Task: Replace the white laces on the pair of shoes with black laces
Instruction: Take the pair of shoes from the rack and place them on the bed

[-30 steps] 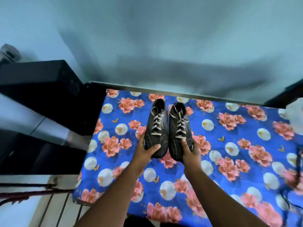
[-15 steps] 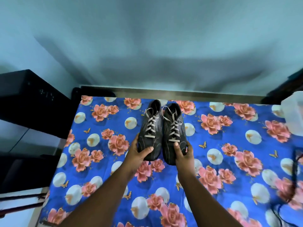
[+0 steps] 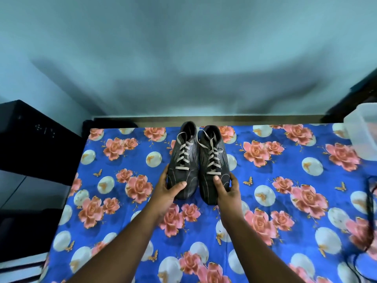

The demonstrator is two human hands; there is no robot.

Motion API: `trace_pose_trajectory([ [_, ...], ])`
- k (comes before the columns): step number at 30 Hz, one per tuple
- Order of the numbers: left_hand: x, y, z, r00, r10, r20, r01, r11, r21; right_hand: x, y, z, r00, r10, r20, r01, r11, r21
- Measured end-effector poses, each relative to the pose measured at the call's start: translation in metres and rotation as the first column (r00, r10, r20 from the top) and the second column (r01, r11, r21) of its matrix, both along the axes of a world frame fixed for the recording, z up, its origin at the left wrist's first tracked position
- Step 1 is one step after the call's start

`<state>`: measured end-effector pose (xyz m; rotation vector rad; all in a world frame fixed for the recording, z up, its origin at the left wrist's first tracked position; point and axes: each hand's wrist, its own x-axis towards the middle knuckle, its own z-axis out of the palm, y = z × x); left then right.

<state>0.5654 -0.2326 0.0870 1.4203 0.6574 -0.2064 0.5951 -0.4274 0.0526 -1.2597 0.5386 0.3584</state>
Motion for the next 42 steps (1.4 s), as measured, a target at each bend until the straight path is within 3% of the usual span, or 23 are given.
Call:
trace_pose_trajectory([
  [16, 0.039, 0.020, -0.069, 0.943, -0.077, 0.323, 0.076, 0.997, 0.015, 0.043, 0.015, -0.058, 0.946, 0.008, 0.324, -0.005, 1.000, -0.010],
  [22, 0.016, 0.013, -0.069, 0.937, -0.063, 0.344, 0.077, 0.997, -0.027, 0.018, 0.014, -0.052, 0.937, -0.011, 0.350, -0.006, 0.999, 0.049],
  [25, -0.011, 0.011, -0.058, 0.941, -0.085, 0.327, 0.098, 0.995, -0.022, -0.005, 0.015, -0.048, 0.937, 0.000, 0.349, 0.015, 0.999, -0.041],
  [27, -0.026, 0.015, -0.054, 0.937, -0.166, 0.307, 0.131, 0.983, 0.131, -0.016, 0.014, -0.047, 0.935, 0.056, 0.349, 0.001, 0.987, -0.161],
  [29, -0.035, 0.023, -0.056, 0.926, -0.286, 0.248, 0.170, 0.899, 0.403, -0.023, 0.010, -0.046, 0.907, 0.199, 0.372, -0.033, 0.913, -0.407],
  [31, -0.037, 0.031, -0.061, 0.918, -0.373, 0.136, 0.210, 0.746, 0.632, -0.027, 0.003, -0.046, 0.869, 0.338, 0.363, -0.024, 0.759, -0.650],
  [33, -0.034, 0.034, -0.064, 0.914, -0.401, 0.058, 0.215, 0.602, 0.769, -0.025, -0.002, -0.047, 0.860, 0.393, 0.326, -0.042, 0.691, -0.721],
  [35, -0.033, 0.030, -0.067, 0.899, -0.437, 0.029, 0.220, 0.507, 0.833, -0.026, 0.000, -0.046, 0.846, 0.445, 0.293, -0.089, 0.660, -0.746],
  [37, -0.035, 0.024, -0.069, 0.891, -0.454, 0.007, 0.221, 0.447, 0.867, -0.030, 0.003, -0.043, 0.828, 0.515, 0.222, -0.117, 0.545, -0.830],
  [39, -0.035, 0.021, -0.074, 0.893, -0.450, 0.027, 0.185, 0.420, 0.889, -0.033, 0.004, -0.046, 0.818, 0.549, 0.174, -0.110, 0.446, -0.889],
  [42, -0.032, 0.022, -0.081, 0.898, -0.430, 0.097, 0.102, 0.418, 0.903, -0.034, 0.006, -0.052, 0.831, 0.506, 0.231, -0.015, 0.435, -0.901],
])
